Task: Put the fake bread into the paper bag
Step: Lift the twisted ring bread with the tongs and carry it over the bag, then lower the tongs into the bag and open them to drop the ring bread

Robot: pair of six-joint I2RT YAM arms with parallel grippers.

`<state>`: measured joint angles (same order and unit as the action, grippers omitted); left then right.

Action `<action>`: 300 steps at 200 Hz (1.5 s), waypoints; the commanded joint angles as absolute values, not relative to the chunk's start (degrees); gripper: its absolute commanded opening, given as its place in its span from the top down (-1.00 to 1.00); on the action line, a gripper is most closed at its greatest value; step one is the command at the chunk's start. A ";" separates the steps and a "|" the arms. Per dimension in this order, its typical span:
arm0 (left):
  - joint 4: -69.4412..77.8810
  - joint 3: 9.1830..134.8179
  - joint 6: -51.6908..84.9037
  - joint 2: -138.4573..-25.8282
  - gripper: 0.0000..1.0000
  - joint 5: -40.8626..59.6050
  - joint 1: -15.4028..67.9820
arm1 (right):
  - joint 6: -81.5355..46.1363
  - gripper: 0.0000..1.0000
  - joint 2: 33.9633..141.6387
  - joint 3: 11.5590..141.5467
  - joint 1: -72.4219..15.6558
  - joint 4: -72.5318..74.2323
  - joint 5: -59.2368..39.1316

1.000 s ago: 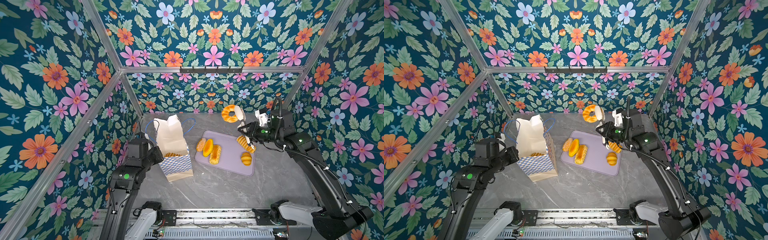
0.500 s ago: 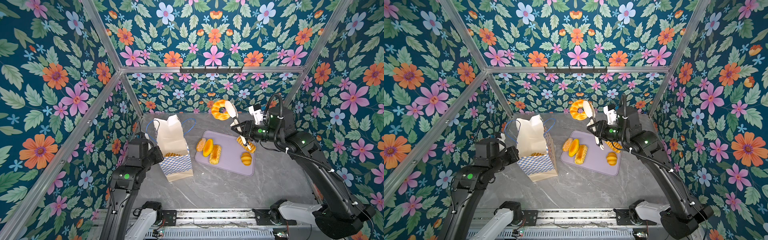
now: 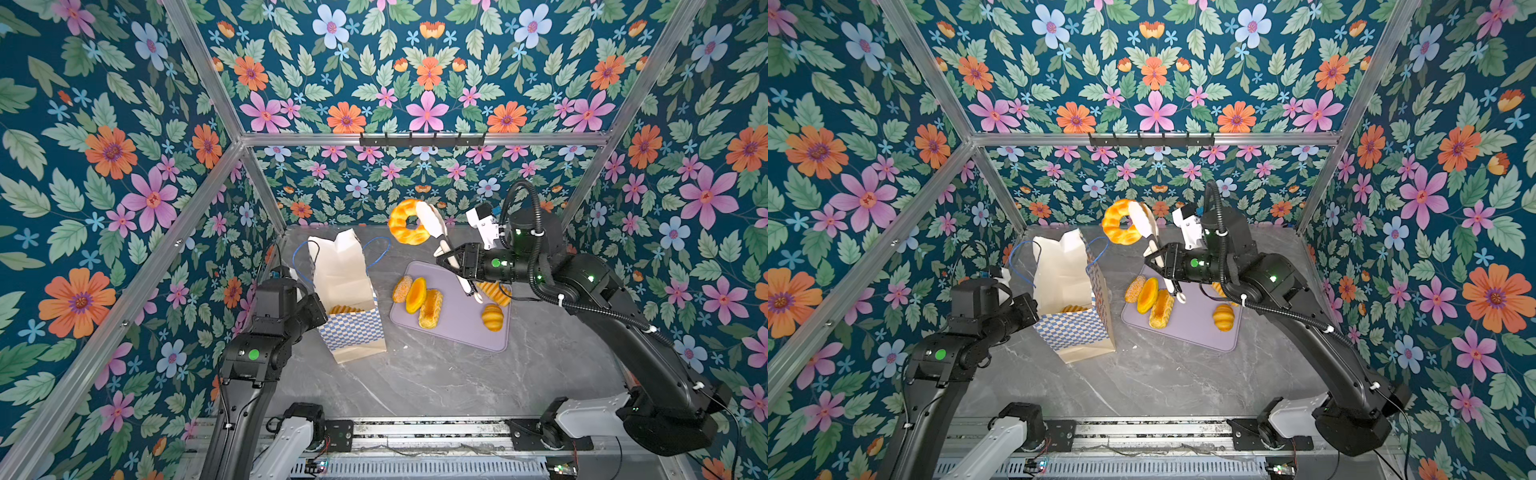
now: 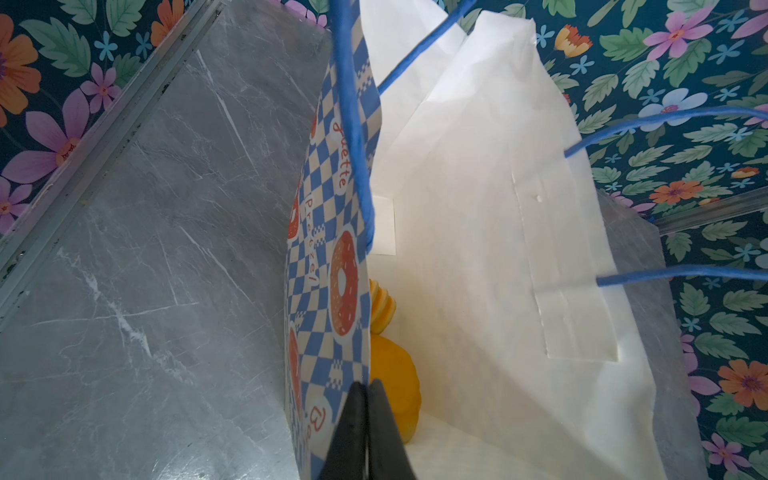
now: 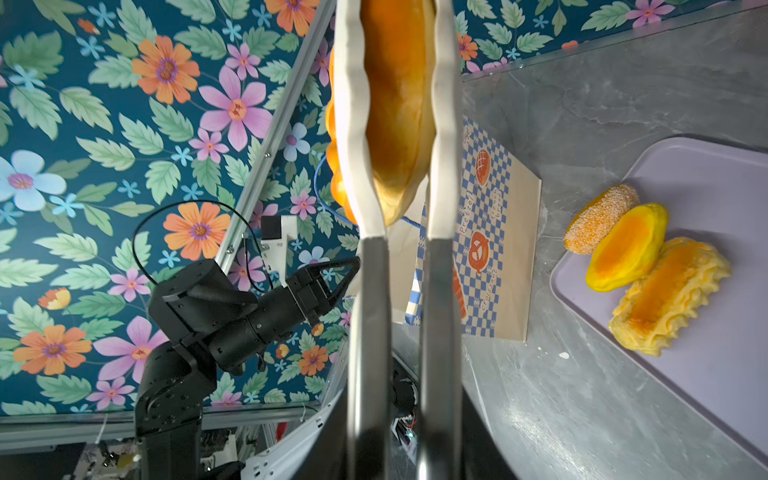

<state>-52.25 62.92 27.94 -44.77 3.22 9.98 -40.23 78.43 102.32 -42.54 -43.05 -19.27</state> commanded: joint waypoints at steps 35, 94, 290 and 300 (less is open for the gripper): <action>-51.85 62.84 27.77 -44.38 0.85 3.09 10.01 | -33.89 0.38 86.39 113.08 -50.42 -49.25 -11.49; -51.78 62.83 27.86 -44.38 0.85 2.99 9.97 | -29.21 0.40 98.66 128.94 -57.45 -60.20 -3.92; -51.94 62.84 27.85 -44.30 0.84 2.65 9.94 | -25.74 0.35 117.14 146.10 -63.17 -72.72 3.32; -51.94 62.84 27.85 -44.32 0.84 2.68 9.97 | -25.53 0.35 117.58 146.29 -63.28 -73.12 3.68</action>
<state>-52.27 62.87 28.08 -44.31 3.01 9.98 -26.63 116.95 145.47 -62.96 -72.60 1.83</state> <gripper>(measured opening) 0.079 0.324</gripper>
